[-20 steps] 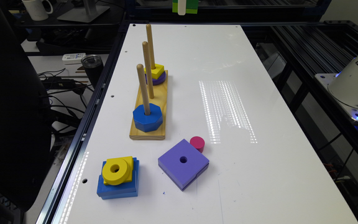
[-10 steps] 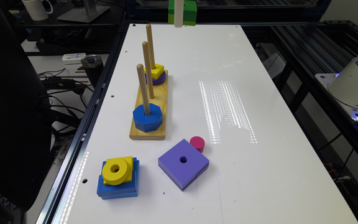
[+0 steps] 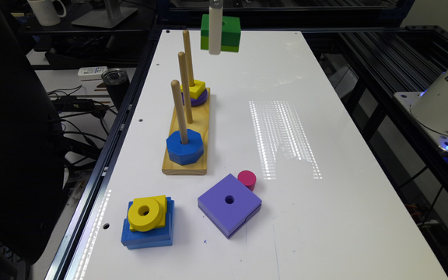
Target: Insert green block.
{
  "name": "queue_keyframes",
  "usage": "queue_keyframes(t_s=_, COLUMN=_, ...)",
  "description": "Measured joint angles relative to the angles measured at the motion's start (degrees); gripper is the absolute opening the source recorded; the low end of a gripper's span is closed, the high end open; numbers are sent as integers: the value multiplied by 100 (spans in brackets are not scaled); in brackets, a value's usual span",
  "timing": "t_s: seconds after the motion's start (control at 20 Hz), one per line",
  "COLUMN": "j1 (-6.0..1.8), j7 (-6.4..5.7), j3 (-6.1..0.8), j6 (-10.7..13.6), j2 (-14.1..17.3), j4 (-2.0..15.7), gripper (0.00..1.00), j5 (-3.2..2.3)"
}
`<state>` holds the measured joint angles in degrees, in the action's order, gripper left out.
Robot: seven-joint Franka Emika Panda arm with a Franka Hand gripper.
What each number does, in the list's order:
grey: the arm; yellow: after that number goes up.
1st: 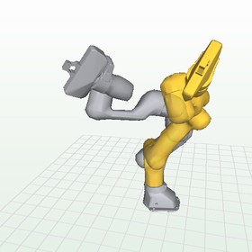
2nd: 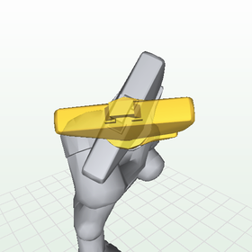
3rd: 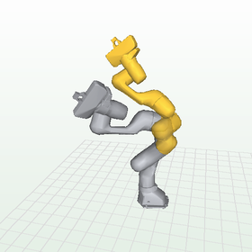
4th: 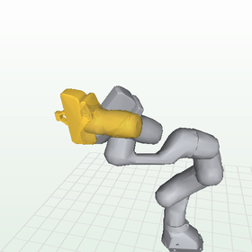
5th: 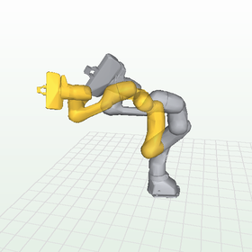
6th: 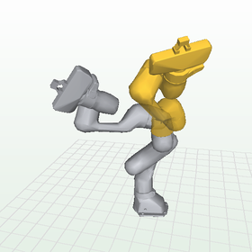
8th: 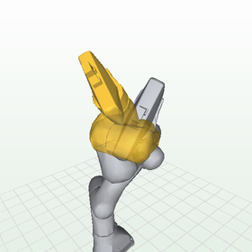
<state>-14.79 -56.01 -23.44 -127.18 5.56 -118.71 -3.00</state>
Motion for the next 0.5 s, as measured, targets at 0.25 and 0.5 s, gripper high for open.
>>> queue_keyframes(t_s=0.25, j1=3, j7=-285, j3=-230, j6=1, j2=195, j4=187, gripper=0, j5=-123)
queue_keyframes(t_s=0.5, j1=5, j7=-496, j3=-397, j6=4, j2=336, j4=325, gripper=0, j5=-224)
